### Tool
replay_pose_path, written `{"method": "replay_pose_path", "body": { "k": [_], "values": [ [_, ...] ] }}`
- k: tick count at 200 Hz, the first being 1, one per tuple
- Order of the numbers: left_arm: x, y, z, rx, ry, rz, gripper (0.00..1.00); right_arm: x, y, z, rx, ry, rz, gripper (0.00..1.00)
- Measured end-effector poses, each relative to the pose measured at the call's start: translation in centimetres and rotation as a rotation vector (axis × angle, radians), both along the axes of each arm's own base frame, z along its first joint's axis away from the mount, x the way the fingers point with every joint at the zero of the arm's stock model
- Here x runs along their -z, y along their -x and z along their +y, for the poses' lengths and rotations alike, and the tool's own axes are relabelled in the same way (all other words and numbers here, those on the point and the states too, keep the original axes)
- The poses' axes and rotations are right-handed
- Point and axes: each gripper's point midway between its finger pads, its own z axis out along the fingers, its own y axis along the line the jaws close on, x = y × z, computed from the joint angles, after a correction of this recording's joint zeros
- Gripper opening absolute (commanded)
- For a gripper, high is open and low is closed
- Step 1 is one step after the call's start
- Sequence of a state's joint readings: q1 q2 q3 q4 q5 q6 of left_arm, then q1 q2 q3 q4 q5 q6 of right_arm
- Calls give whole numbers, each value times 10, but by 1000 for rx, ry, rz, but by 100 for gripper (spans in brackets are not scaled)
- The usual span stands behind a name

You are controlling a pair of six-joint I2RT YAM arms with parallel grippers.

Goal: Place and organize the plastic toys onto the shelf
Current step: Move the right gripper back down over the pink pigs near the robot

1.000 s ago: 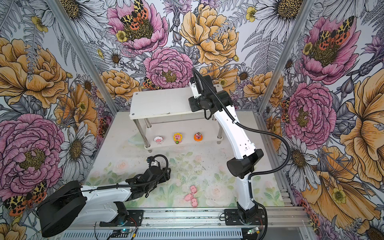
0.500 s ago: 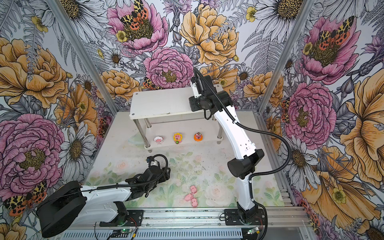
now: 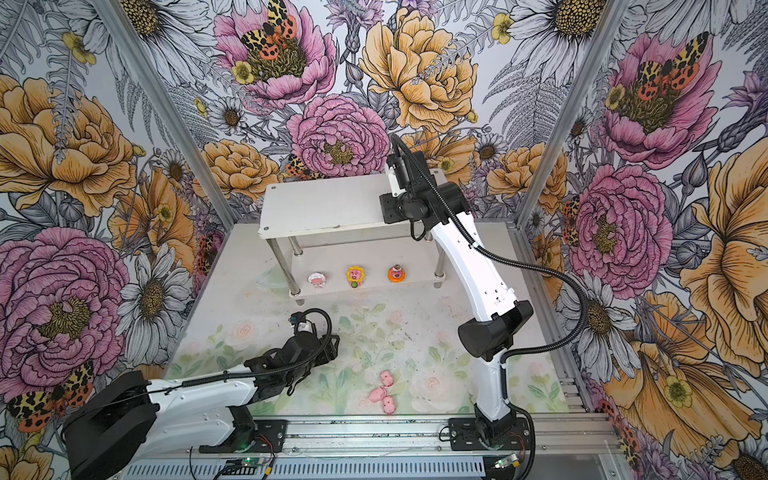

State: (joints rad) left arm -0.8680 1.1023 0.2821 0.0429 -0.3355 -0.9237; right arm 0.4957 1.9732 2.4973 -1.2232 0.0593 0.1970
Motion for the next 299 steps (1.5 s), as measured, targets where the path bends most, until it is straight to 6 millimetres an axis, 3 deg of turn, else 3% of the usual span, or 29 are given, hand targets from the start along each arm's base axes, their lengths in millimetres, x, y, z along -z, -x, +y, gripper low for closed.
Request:
{"method": "replay_pose_path", "body": {
  "k": [32,64,89,123,152,169,185,220,249,274,299],
  "values": [
    [-17,4,9,-12,30,-37,79,-13,19,-11,11,-8,-7,54],
    [-36,12,28,-42,60,-86,79,-38,50,-25,14,-38,-45,55],
    [-54,19,43,-73,118,-139,72,-50,81,-35,5,-63,-68,54],
    [-53,30,57,-84,180,-171,69,-35,124,-47,0,-81,-55,51],
    [-38,36,62,-88,158,-131,69,-13,143,-53,8,-91,-25,47],
    [-30,39,61,-83,131,-101,69,13,154,-51,0,-84,12,46],
    [-20,43,58,-63,92,-65,69,49,172,-40,-43,-62,78,46],
    [-2,52,49,-10,13,-8,70,155,228,-2,-210,44,266,44],
    [3,52,42,-3,-10,5,65,232,281,8,-310,130,410,42],
    [-1,51,34,10,-23,-6,63,279,316,4,-342,182,484,44],
    [-8,50,23,21,-35,-21,63,305,340,2,-349,195,525,44]
  ]
}}
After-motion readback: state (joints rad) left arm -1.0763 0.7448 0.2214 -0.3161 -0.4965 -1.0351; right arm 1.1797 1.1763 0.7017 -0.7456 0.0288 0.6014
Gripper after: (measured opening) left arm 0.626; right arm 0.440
